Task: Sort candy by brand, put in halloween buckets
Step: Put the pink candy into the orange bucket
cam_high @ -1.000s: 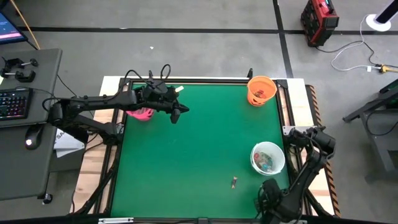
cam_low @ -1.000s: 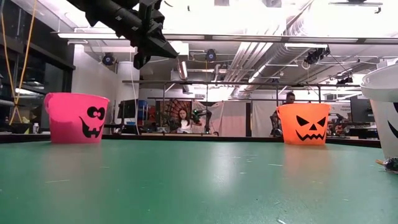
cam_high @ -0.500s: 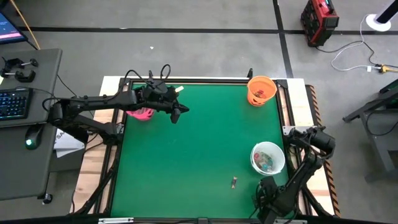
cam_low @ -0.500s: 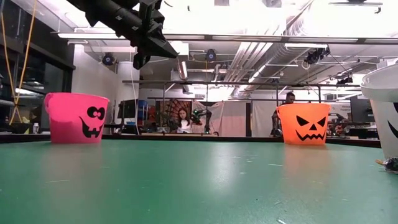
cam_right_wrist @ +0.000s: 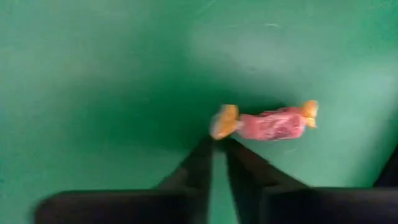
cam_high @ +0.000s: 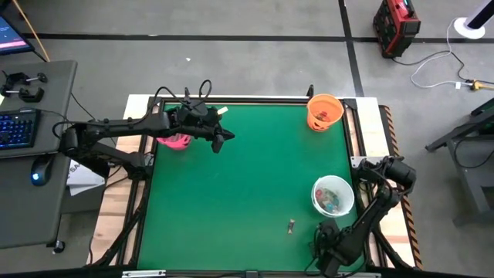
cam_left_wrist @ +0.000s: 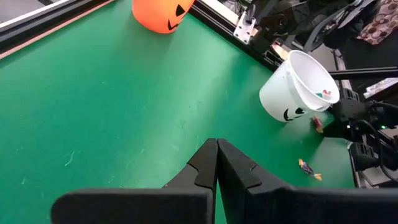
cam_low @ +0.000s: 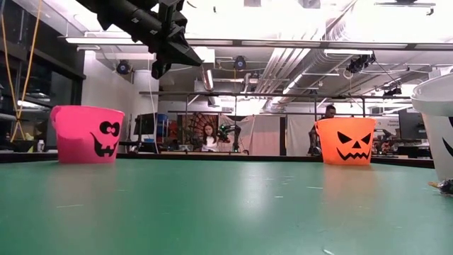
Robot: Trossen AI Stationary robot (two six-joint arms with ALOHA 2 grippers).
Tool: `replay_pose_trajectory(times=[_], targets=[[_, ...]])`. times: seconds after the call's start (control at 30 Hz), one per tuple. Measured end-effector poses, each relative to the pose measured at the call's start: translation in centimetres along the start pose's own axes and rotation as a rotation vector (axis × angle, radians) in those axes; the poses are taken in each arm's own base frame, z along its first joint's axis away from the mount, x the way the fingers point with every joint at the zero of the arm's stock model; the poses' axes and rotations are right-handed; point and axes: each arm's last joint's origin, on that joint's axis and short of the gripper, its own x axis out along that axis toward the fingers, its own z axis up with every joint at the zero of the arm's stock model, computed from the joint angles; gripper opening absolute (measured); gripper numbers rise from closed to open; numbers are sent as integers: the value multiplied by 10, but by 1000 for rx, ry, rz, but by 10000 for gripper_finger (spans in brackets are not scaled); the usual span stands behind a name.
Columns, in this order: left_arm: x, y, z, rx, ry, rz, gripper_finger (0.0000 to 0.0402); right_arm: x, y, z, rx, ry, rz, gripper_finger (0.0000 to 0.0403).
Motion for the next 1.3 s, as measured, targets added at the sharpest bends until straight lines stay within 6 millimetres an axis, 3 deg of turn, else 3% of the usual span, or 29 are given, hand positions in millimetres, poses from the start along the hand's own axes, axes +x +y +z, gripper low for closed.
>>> replay_pose_trajectory(times=[0.07, 0.27, 0.37, 0.53, 0.73, 0.97, 1.3], targets=[[0, 0, 0, 0, 0, 0, 0, 0, 0, -1, -27, -1, 8, 14], [0, 0, 0, 0, 0, 1, 0, -20, 9, -14, -129, 1, 62, 3], [0, 0, 0, 1, 0, 1, 0, -44, 6, -19, -180, -35, 62, 17], [0, 0, 0, 1, -1, 0, 0, -54, -2, -13, -216, -68, -7, 60], [0, 0, 0, 1, -1, 0, 0, -44, -12, -4, -163, -58, 8, 157], [0, 0, 0, 0, 0, 1, 0, -22, -11, -1, -392, 20, 26, 256], [0, 0, 0, -17, 0, 1, 0, -23, -8, 12, -712, -3, -24, 267]])
